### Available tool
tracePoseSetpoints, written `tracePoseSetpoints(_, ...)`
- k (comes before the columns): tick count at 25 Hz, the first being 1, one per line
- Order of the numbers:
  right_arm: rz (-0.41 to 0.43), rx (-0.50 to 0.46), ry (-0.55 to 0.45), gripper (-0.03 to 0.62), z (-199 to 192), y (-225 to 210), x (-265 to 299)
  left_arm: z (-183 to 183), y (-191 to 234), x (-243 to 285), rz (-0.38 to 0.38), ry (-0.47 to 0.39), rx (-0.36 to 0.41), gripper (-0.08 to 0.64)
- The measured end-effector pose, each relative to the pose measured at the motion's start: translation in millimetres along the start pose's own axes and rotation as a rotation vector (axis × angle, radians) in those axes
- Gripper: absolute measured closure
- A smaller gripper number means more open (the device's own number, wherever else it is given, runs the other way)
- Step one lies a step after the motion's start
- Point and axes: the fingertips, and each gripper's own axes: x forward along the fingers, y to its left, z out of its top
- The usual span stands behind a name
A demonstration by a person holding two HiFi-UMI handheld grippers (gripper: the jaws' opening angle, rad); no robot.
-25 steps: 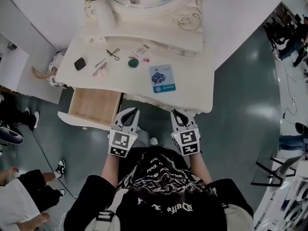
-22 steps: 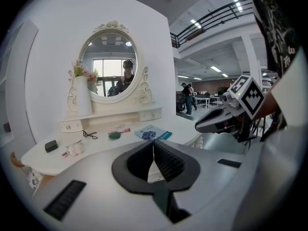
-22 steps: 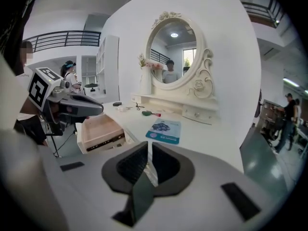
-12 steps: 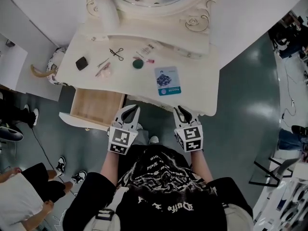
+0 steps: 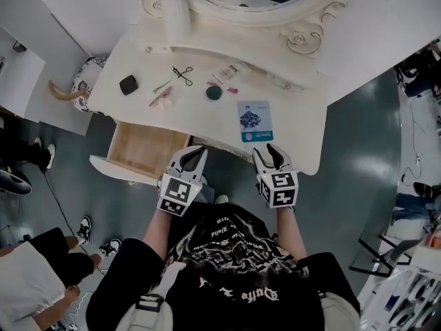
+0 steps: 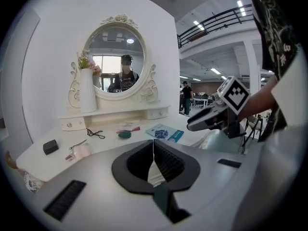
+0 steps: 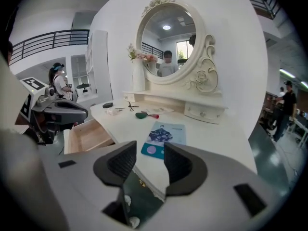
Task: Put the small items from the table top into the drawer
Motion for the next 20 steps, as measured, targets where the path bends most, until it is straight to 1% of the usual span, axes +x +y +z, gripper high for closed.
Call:
tracePoseSetpoints(4,-0.002,0.024,0.041,0.368,7.0,-3.3,23.3,0.9,14.8,2.8,-0.014,-0.008,0.0,0.543)
tracePoseSetpoints(10,-0.024,0.037,0.092,0.313,10.9,-11.6,51.9,-3.0,31.0,4.5,-0.05,0.001,0.01,0.543)
tracePoseSetpoints(17,-0.026,0.086,0.175,0.271,4.3,-28.8,77.7,-5.3,47.0,1.3,-0.016,0.015,-0.03,0.543)
tracePoseSetpoints(20,-0.021,0.084,0.213,0.241,1.5,-34.7,86.4,-5.3,50.6,0.8,0.007,0.02,-0.045,0.543)
